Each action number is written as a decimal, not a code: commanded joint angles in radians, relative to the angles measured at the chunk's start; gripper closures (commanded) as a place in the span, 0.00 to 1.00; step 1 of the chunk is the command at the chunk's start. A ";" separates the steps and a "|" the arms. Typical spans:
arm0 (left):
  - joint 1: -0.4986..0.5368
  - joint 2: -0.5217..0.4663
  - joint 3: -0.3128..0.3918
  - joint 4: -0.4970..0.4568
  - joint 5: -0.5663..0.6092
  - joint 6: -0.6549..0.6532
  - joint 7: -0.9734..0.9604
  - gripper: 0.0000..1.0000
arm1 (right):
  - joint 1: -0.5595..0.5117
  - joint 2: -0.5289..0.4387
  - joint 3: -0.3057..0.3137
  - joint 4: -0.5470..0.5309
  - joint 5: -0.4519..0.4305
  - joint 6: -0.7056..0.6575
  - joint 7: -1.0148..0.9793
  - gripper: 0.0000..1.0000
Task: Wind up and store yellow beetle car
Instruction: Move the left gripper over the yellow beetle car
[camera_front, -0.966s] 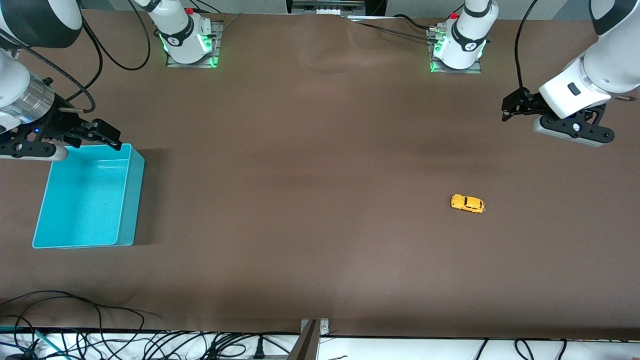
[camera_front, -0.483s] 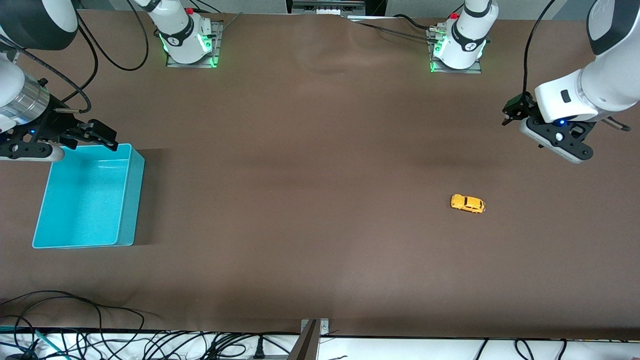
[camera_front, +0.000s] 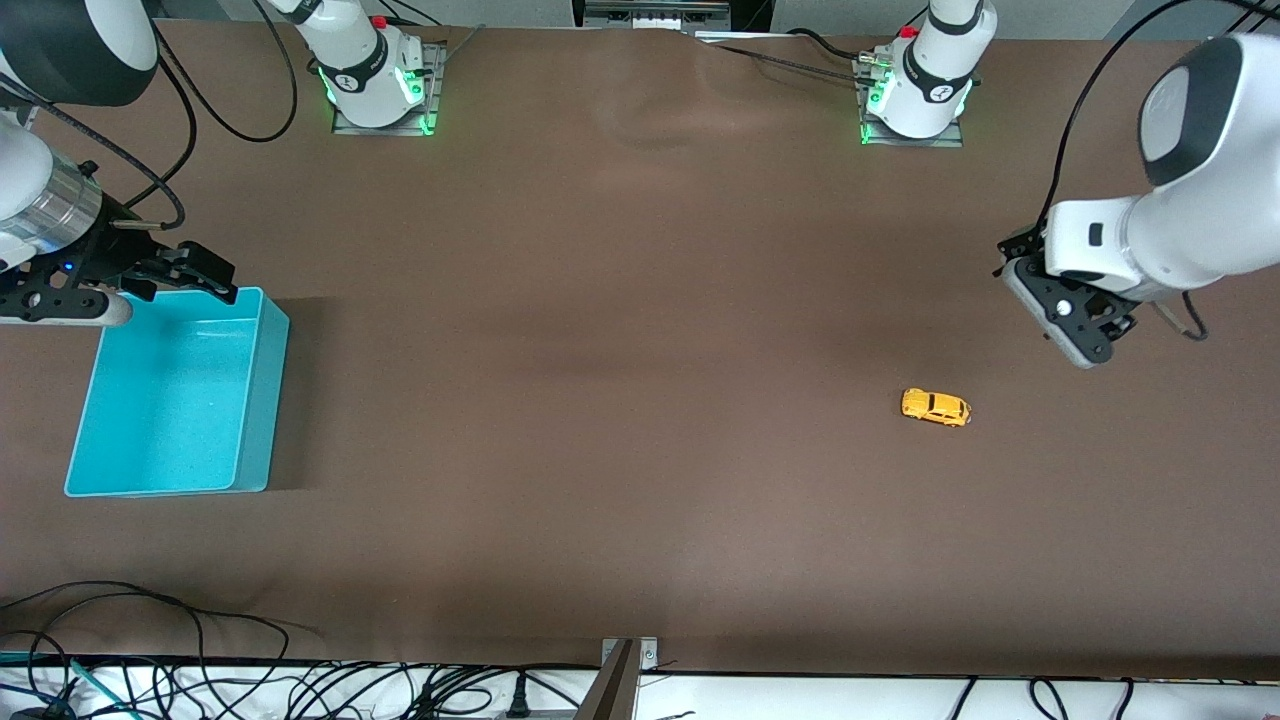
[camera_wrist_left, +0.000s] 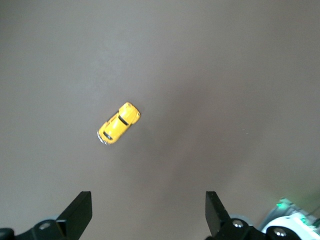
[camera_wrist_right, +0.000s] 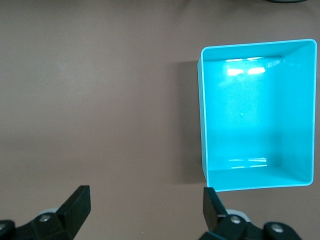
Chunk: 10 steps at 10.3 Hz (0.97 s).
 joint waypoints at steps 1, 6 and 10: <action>-0.001 0.056 0.000 -0.048 0.055 0.109 0.172 0.00 | -0.002 -0.005 0.000 -0.005 0.001 0.012 -0.015 0.00; 0.006 0.172 0.000 -0.174 0.150 0.410 0.364 0.00 | -0.004 -0.006 0.000 -0.005 0.001 0.006 -0.019 0.00; 0.026 0.245 -0.002 -0.246 0.150 0.594 0.458 0.00 | -0.005 -0.006 -0.001 -0.005 0.001 0.003 -0.019 0.00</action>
